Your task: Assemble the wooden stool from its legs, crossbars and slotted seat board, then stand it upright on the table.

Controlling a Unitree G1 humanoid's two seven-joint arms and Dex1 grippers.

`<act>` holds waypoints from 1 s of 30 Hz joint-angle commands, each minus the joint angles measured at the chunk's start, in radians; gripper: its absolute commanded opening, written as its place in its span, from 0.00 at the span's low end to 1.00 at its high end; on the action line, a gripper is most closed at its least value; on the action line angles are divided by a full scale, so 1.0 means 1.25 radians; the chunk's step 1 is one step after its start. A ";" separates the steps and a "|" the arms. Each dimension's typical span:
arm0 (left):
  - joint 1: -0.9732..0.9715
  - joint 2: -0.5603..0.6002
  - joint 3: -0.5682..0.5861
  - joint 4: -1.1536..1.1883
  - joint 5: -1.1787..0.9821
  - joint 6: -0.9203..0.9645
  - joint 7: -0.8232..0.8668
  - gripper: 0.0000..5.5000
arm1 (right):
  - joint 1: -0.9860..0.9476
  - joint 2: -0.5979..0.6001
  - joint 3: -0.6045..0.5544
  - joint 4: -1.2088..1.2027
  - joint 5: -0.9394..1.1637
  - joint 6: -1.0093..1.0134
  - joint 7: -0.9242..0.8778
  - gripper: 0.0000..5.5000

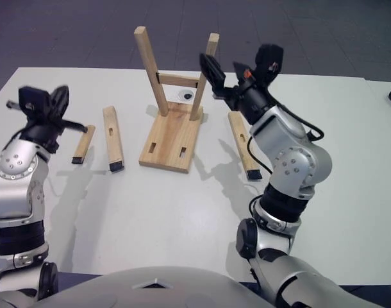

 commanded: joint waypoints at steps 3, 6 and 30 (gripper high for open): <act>0.052 -0.021 0.007 0.148 0.068 0.059 0.086 0.01 | -0.025 -0.032 0.096 0.007 -0.006 -0.012 -0.008 0.98; 0.081 -0.056 0.018 0.184 0.048 0.032 0.096 0.10 | 0.009 -0.055 0.160 0.002 -0.057 -0.037 -0.010 0.98; 0.008 0.028 0.035 0.456 -0.089 0.332 -0.091 0.82 | 0.083 -0.047 0.219 -0.009 -0.075 -0.052 -0.050 0.98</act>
